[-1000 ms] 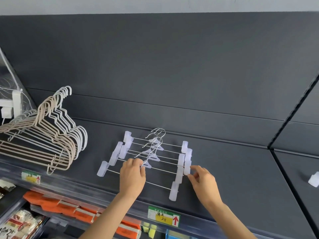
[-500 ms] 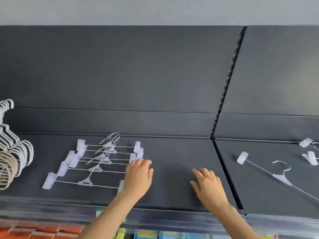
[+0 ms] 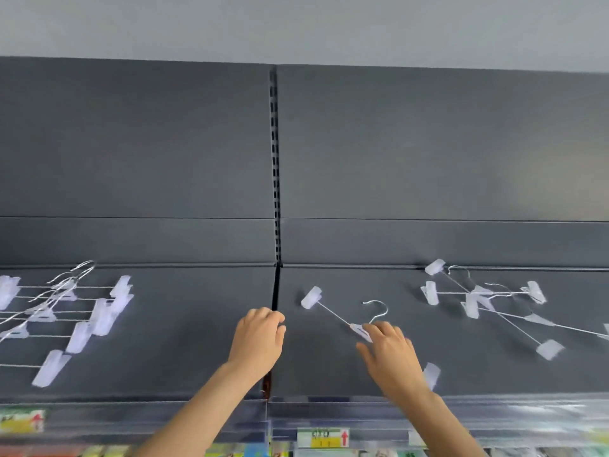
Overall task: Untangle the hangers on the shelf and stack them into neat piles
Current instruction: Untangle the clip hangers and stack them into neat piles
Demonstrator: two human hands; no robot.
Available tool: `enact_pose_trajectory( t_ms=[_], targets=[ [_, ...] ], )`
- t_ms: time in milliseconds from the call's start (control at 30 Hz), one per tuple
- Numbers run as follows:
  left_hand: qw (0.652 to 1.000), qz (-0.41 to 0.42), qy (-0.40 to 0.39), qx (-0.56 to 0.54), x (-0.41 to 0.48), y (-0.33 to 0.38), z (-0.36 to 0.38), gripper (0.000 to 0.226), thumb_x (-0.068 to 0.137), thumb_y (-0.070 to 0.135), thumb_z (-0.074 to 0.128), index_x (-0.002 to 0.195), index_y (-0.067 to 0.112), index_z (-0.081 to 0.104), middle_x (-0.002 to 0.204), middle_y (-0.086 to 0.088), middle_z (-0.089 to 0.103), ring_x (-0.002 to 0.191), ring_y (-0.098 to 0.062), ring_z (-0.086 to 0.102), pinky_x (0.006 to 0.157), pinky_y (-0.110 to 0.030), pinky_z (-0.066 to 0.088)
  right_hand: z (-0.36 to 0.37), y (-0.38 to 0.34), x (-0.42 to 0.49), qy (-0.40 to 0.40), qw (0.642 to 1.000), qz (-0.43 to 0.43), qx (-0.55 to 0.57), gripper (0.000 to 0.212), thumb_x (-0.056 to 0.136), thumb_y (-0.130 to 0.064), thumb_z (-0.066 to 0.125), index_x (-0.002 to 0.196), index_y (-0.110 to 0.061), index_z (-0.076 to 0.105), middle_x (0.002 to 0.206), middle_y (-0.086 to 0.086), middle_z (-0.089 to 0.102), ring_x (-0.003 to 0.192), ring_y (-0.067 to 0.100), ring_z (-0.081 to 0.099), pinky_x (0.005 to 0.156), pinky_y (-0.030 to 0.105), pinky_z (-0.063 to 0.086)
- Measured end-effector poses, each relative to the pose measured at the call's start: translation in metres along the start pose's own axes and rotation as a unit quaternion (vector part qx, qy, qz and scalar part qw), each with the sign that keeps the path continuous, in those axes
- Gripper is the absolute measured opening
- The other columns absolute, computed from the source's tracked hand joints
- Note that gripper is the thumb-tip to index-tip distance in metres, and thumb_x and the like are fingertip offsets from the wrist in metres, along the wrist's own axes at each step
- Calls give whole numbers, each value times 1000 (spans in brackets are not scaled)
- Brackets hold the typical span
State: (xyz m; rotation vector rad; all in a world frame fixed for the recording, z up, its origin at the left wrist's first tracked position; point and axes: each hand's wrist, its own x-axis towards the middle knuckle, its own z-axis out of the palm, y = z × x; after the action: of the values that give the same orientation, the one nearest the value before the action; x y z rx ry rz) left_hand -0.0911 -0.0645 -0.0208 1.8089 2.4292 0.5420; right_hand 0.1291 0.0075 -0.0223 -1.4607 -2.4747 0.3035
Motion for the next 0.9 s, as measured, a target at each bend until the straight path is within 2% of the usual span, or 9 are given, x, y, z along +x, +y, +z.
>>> enact_pose_trajectory(
  t_ms=[167,233,467,600,667,700,767,833,900],
  targets=[
    [1000,22,-11,-3,24,53,23,30,96,19,37,108,10,63,116,0,62,111,-18,52,89,-30,44,-24,70,3,3,998,57,-4,38,96,-34,41,131,-20,45,130,-1,50,121,22,44,97,32,36],
    [999,41,-13,-14,35,72,34,29,96,18,38,103,8,64,117,1,61,115,-17,51,87,-29,45,-33,95,5,5,996,87,-9,39,96,-33,41,132,-19,44,131,0,50,121,22,44,97,32,36],
    [993,90,-76,-11,77,139,67,31,96,29,39,117,15,56,117,0,59,113,-20,47,91,-29,39,-56,157,9,15,985,172,-25,39,96,-31,43,132,-18,44,134,1,48,124,24,42,98,36,36],
    [989,72,-123,46,90,158,81,33,94,37,44,113,13,56,116,-3,58,112,-22,50,90,-31,42,-64,182,12,14,978,205,-30,36,95,-28,43,129,-17,48,131,3,50,124,26,42,98,36,38],
    [988,61,-136,43,94,164,87,18,94,27,46,103,14,55,115,-4,58,109,-23,51,85,-31,43,-66,192,14,14,976,213,-30,33,95,-27,42,125,-15,50,130,4,50,121,27,44,95,36,39],
    [987,57,-142,40,95,167,88,9,94,19,45,91,16,53,112,-4,58,106,-23,52,82,-31,43,-67,197,16,15,976,215,-27,31,95,-27,41,122,-15,51,129,4,51,120,27,44,93,35,40],
    [988,46,-141,35,100,175,91,29,92,7,42,67,21,35,103,-4,58,96,-25,53,73,-33,42,-70,207,20,20,976,216,-14,31,95,-25,40,121,-14,53,127,4,52,119,26,45,92,36,41],
    [990,40,-135,8,105,183,94,39,90,2,38,61,24,23,87,0,49,79,-25,48,62,-32,36,-75,220,26,26,976,218,-3,32,95,-24,40,122,-14,53,125,5,53,118,26,46,92,37,41],
    [992,39,-122,-18,111,194,98,38,89,2,35,61,23,22,76,4,39,69,-23,40,55,-29,28,-82,234,32,33,975,220,4,29,95,-22,41,119,-12,55,123,6,54,115,27,48,90,36,41]
  ],
)
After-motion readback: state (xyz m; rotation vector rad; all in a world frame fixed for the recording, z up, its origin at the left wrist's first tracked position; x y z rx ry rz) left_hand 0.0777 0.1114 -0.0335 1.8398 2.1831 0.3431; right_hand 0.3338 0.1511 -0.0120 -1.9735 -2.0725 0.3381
